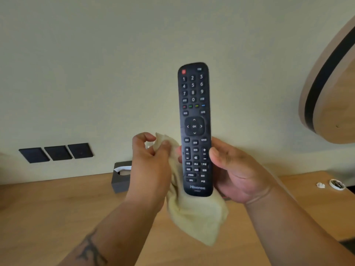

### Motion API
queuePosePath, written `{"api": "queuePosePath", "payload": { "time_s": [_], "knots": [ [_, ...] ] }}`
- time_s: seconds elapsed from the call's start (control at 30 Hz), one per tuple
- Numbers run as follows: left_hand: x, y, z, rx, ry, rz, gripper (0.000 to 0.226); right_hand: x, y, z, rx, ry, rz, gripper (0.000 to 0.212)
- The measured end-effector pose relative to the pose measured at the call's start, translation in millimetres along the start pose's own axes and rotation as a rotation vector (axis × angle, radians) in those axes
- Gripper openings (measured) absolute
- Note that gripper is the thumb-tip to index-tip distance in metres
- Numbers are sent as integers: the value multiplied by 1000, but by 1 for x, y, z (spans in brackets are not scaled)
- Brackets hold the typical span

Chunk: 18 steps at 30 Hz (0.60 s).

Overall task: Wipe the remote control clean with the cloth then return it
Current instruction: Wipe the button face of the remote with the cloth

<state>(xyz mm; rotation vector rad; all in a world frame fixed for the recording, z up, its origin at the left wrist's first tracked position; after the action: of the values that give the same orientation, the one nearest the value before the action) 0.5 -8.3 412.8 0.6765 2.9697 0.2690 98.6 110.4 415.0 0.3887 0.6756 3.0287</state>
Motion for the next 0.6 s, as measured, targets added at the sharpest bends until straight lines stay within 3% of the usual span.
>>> {"api": "queuePosePath", "payload": {
  "time_s": [0.13, 0.27, 0.37, 0.47, 0.6],
  "knots": [
    [-5, 6, -1, 6, 51, 97, 27, -1, -1, 8, -55, 1, -16, 52],
    [-11, 11, 2, -59, -65, 281, 32, -3, -5, 1, -32, 4, -56, 59],
    [-23, 20, 0, -88, -72, 429, 44, -3, -5, -7, -114, 5, -141, 44],
    [-24, 25, 0, -85, -63, 378, 35, -5, -2, -10, -390, -4, -267, 29],
    [-20, 25, 1, -262, -183, 277, 14, -7, 13, -13, -801, -61, -401, 26]
  ]
}}
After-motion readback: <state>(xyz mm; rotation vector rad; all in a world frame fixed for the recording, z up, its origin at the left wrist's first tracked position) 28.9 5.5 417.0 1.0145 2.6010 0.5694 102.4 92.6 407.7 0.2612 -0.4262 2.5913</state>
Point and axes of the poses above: each hand's wrist, its own x-axis towards the middle knuckle, its own y-axis out of the palm, z = x × y, the point moved 3 cm from there along x, towards the middle knuckle, and after that the axes turned 5 degrees about -x, right-handed, at the moved point
